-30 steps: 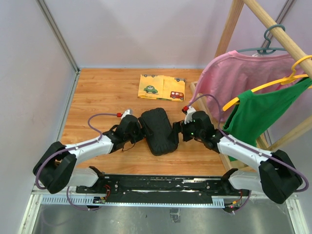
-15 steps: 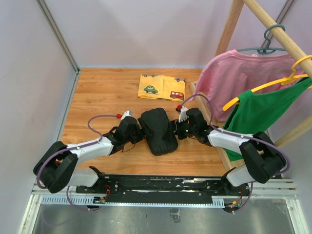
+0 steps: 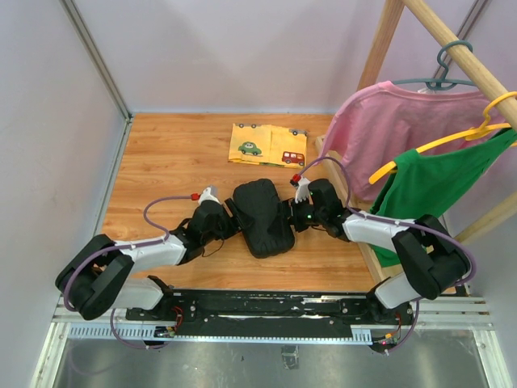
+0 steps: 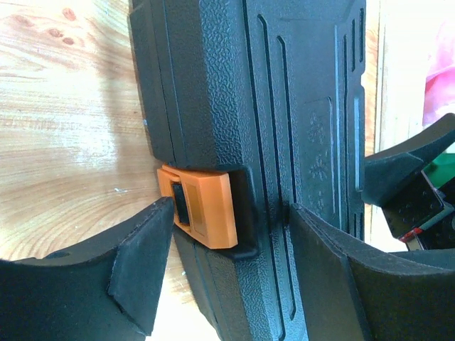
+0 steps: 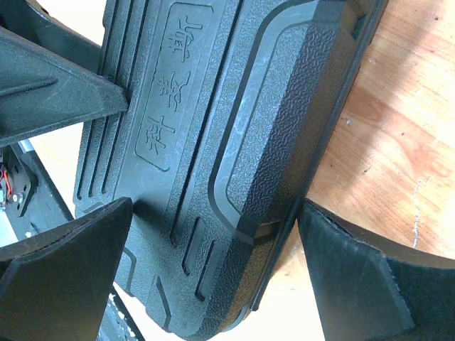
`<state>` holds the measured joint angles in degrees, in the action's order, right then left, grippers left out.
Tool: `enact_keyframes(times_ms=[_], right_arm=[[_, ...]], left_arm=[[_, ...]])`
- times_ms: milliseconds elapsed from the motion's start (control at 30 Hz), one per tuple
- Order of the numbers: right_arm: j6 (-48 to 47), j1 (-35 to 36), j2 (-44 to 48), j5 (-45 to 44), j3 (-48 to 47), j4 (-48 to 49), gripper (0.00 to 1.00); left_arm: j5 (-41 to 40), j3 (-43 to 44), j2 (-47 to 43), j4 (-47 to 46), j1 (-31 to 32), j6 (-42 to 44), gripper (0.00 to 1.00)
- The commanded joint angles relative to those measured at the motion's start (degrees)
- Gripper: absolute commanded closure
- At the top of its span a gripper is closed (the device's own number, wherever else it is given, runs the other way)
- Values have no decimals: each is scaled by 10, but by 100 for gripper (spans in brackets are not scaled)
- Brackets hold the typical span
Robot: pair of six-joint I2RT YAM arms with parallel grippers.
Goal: Sort the tools into containers
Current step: Close the storage box at the center of the board.
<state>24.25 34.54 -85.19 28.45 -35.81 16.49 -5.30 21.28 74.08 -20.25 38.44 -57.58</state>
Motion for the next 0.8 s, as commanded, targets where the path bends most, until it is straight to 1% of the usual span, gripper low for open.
enact_keyframes(times_ms=[0, 133, 233, 333, 567, 767], right_arm=[[7, -5, -9, 26, -2, 13, 0], [6, -5, -7, 26, -2, 10, 0], [-6, -6, 7, 12, -10, -19, 0], [-25, -5, 36, -26, -26, -64, 0], [-82, -4, 146, -131, -59, -169, 1], [-106, -5, 269, -218, -35, -220, 1]], left_arm=[[-1, -35, 17, 22, 1, 23, 33], [-1, -49, 2, 7, 1, 28, 33], [-14, -47, -26, 29, 1, 40, 32], [-43, -28, -73, 84, 1, 61, 29], [-137, 43, -222, 243, 2, 147, 21], [-196, 83, -331, 343, 1, 205, 12]])
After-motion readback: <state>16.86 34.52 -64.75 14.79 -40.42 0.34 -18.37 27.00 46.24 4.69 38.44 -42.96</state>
